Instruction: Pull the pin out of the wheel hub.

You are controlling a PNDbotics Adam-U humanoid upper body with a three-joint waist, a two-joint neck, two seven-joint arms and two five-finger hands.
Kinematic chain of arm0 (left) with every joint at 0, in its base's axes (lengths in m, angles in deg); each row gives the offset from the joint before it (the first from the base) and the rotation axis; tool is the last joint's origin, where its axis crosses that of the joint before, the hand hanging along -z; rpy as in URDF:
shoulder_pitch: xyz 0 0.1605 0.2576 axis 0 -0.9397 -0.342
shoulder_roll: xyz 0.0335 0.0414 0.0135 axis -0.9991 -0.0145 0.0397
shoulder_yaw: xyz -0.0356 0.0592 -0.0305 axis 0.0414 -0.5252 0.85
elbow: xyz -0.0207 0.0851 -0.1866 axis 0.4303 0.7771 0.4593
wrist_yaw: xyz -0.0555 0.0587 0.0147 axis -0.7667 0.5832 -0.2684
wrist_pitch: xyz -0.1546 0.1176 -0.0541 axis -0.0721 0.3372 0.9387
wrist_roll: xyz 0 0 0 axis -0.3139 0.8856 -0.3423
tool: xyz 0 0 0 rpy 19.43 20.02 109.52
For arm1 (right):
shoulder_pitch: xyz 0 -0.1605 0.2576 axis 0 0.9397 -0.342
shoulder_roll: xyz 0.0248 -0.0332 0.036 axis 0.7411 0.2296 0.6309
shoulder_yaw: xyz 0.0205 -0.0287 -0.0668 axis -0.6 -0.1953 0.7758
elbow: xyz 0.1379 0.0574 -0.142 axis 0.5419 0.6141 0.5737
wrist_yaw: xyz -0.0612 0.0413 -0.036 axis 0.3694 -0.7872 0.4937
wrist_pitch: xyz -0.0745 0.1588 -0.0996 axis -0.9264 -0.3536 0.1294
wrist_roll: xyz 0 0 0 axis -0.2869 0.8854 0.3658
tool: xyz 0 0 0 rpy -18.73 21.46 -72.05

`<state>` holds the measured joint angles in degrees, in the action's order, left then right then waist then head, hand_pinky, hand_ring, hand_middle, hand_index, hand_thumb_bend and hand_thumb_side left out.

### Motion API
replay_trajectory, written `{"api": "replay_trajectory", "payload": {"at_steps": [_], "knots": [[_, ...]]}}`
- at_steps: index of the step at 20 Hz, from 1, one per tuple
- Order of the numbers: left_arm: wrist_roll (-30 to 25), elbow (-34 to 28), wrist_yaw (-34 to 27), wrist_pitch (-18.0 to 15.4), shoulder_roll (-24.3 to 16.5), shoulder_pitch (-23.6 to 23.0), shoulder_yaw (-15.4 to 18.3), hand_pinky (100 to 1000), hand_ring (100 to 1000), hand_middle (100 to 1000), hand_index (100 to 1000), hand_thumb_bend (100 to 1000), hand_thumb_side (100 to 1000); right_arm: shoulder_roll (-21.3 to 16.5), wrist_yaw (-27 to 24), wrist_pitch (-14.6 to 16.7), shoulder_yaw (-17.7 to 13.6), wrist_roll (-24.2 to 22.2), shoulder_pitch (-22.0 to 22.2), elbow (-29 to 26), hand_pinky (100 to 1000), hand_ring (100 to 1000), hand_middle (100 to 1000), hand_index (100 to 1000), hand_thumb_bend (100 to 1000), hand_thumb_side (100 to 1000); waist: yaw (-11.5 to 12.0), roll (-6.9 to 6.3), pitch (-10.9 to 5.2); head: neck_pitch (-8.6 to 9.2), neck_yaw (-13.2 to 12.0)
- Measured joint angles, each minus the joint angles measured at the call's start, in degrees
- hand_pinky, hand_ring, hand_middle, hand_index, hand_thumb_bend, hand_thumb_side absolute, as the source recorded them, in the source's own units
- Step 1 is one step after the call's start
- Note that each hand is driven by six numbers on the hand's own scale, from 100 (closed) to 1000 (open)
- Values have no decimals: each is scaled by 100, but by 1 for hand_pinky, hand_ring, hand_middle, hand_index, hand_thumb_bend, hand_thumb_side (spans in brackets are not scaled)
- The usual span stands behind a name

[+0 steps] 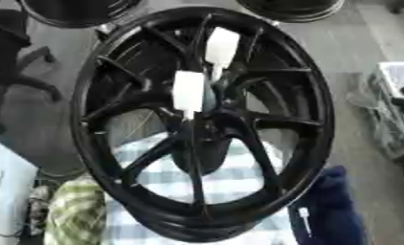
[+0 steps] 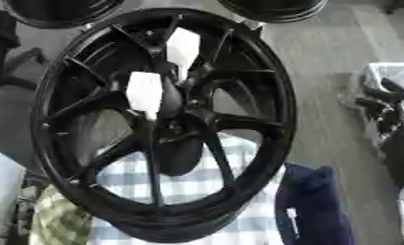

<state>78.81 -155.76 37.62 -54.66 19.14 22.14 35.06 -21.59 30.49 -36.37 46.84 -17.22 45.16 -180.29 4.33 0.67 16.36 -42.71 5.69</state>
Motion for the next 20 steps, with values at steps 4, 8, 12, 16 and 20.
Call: {"api": "replay_trajectory", "payload": {"at_steps": [4, 8, 12, 16, 20], "knots": [[-27, 37, 17, 2, -108, 167, -45, 720, 786, 662, 724, 100, 795, 0, 9, -7, 0, -3, 3, 0, 1000, 789, 758, 900, 100, 744, 12, -14, 5, 0, 1], [-260, 108, 99, 20, -649, 786, -357, 728, 798, 695, 750, 100, 745, -3, 51, -7, 0, -3, 56, 0, 1000, 788, 757, 900, 100, 744, 13, -67, -10, -13, 2], [-794, 307, 162, 112, -1562, 1812, -1054, 741, 803, 699, 766, 100, 695, -63, 83, -7, 3, -3, 172, -1, 1000, 787, 757, 899, 100, 744, -7, -138, -114, -81, 0], [-1524, 527, 185, 293, -2358, 2838, -1903, 765, 811, 712, 783, 100, 652, -111, 108, -6, 36, -5, 271, -2, 1000, 787, 757, 899, 100, 745, -27, -190, -160, -106, -1], [-2376, 650, 306, 540, -2813, 3739, -2745, 802, 833, 751, 814, 100, 653, -155, 148, -4, 39, -8, 327, -2, 1000, 786, 757, 899, 100, 748, -11, -225, -218, -107, 1]]}}
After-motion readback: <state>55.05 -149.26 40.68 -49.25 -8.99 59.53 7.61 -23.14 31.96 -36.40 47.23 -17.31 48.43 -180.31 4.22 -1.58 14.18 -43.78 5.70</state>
